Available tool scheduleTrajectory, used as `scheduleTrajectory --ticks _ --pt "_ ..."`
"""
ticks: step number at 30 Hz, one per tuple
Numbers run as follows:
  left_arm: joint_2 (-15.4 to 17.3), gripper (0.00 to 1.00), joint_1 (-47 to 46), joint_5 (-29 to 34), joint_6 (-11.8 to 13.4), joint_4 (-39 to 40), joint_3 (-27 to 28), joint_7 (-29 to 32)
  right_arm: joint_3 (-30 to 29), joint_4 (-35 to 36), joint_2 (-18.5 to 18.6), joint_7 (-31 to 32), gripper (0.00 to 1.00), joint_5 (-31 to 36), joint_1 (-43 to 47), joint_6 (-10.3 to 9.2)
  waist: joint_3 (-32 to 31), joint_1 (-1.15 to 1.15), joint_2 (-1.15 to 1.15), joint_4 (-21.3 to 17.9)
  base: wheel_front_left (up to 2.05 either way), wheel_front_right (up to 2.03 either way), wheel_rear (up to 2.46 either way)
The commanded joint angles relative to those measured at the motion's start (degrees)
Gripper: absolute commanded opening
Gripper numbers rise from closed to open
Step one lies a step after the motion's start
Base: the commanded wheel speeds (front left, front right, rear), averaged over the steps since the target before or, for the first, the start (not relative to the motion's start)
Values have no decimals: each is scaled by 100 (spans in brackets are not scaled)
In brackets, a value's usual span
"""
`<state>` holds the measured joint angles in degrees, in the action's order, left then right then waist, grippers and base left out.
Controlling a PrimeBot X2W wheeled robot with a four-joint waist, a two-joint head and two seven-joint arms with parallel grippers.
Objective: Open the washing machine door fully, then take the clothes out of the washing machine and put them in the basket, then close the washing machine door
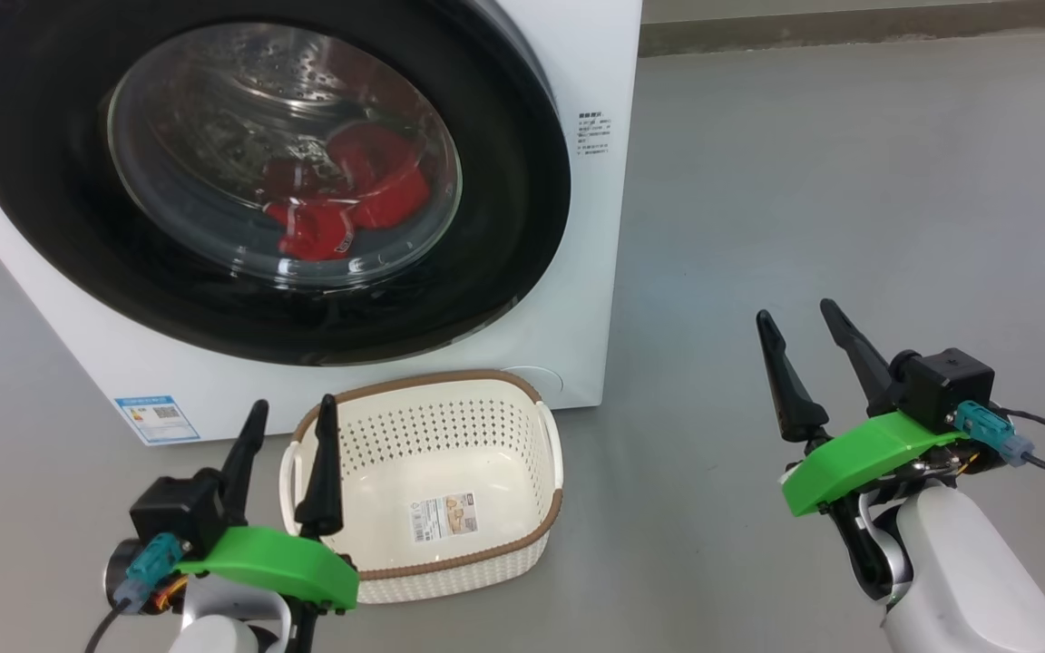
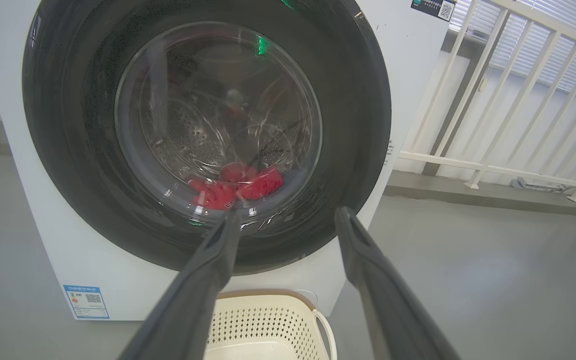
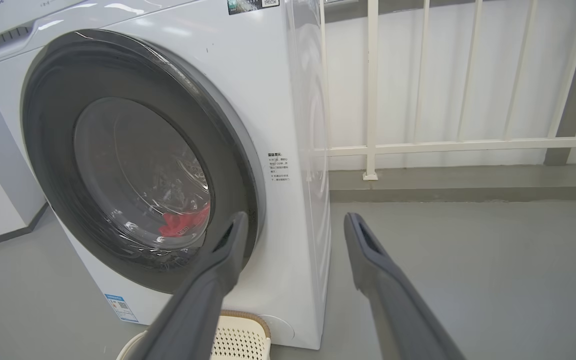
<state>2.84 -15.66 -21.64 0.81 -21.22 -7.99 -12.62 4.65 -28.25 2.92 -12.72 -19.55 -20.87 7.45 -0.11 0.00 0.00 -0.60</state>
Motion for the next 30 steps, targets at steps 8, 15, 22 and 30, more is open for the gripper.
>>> scheduleTrajectory --ticks 8,15,22,30 --pt "143 100 -384 626 163 120 107 -205 155 7 -5 -196 100 685 -440 3 23 0 0 13 0 0 0" --pt "163 100 -397 742 204 160 114 -238 151 -30 -4 -228 100 809 -473 3 41 0 0 6 0 0 0" --pt "168 100 -387 734 228 208 125 -238 165 -36 -4 -228 100 786 -471 3 56 0 0 -18 0 0 0" --pt "161 100 -382 737 238 324 94 -238 100 -38 -4 -228 100 780 -506 3 131 0 0 -2 0 0 0"
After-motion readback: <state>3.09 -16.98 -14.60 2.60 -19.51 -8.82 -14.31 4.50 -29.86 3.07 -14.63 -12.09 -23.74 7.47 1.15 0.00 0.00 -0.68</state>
